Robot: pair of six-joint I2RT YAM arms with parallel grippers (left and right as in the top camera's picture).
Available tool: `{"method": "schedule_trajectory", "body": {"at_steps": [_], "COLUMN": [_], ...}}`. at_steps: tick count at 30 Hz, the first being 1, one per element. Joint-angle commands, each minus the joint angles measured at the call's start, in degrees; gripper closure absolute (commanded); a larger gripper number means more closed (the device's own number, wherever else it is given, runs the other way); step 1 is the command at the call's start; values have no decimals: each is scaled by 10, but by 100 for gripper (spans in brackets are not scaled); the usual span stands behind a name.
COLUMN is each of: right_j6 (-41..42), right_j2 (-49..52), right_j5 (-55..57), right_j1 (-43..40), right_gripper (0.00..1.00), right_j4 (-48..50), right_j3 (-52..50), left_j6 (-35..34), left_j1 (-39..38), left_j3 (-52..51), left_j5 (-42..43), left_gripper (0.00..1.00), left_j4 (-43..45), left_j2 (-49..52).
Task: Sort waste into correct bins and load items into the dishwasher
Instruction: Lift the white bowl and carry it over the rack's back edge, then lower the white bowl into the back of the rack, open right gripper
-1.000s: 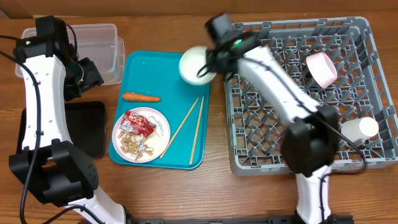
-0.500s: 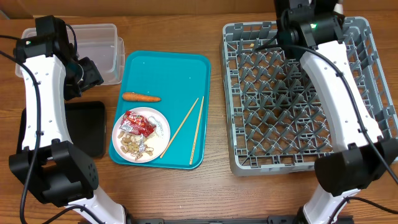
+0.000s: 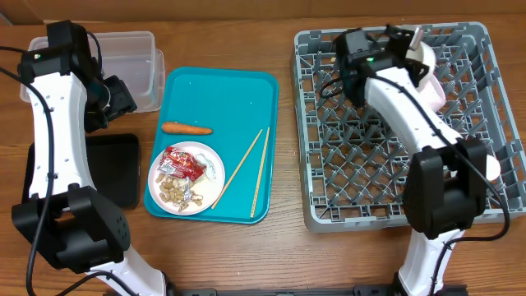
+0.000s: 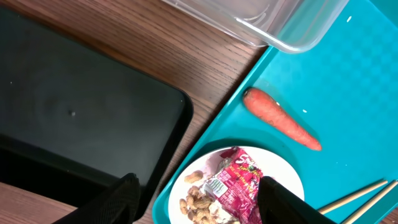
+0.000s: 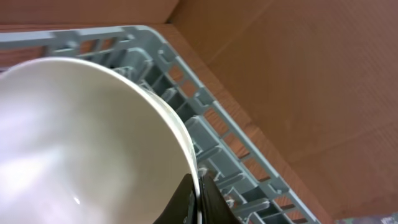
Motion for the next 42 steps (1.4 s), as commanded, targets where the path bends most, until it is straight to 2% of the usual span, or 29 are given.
{"method": "schedule_trajectory", "body": {"at_steps": [1,10,18,26,34,38,42], "right_j6": [11,13,12,30,41,49,57], "right_j2": [7,14,12,13,14,14,14], "right_j5": [8,-24,117,17,-21,-11,57], "right_j1": [26,51,51,49,64,76,79], "right_gripper": [96,96,96,96,96,96,96], "right_j4": [1,-5,-5,-3,-11,-16,-32], "right_j3": [-3,-40,-43,-44,-59,-81,-80], "left_j6": [-12,-14,-14,-14,-14,-14,-14], "left_j1": [0,0,0,0,0,0,0], "left_j3": [14,14,14,14,14,14,14], "left_j5": [9,9,9,9,9,9,9], "left_gripper": [37,37,37,37,37,36,36], "left_j4": [-1,-1,-1,-1,-1,-1,-1], "left_j2": [-18,-18,-18,-18,-18,-18,-18]}}
